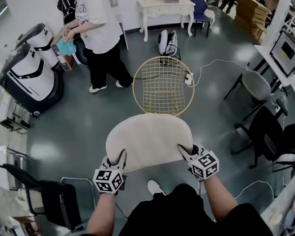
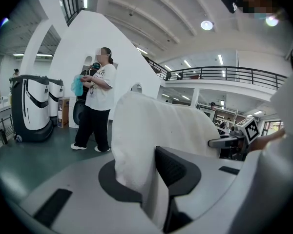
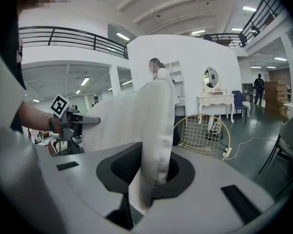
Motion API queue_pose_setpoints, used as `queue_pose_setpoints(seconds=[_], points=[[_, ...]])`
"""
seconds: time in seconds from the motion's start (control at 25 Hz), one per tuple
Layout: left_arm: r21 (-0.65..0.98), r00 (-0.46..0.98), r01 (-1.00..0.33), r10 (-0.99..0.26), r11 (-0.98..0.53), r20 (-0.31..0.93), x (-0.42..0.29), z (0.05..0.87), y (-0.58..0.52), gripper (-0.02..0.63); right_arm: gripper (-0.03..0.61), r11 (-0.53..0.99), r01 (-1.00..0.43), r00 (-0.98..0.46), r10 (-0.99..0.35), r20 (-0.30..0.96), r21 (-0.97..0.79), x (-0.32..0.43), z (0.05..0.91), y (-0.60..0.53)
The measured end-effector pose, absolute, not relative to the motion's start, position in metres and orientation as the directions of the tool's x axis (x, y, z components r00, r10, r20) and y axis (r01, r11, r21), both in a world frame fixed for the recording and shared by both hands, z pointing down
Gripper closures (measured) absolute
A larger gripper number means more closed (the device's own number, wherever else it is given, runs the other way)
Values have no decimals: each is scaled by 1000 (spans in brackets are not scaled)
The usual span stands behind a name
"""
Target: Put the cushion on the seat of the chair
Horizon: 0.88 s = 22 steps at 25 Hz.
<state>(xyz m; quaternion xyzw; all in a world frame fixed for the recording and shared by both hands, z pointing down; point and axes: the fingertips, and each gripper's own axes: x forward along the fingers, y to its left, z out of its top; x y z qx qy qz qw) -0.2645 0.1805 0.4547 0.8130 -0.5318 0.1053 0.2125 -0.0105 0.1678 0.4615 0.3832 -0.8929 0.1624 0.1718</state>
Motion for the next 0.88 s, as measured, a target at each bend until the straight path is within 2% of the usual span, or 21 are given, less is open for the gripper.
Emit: queue_pose_setpoints(seconds=[0.4,0.88], points=[[230,412,-910,-824,-346,388,-286,451,160,514,508,649,-744,-645,-635,425,-160,-31,458,147],[231,419,-907,-815,-352,401,-265,457,91,514,508,636,-752,-639,-638,429,-175,-9,467,79]])
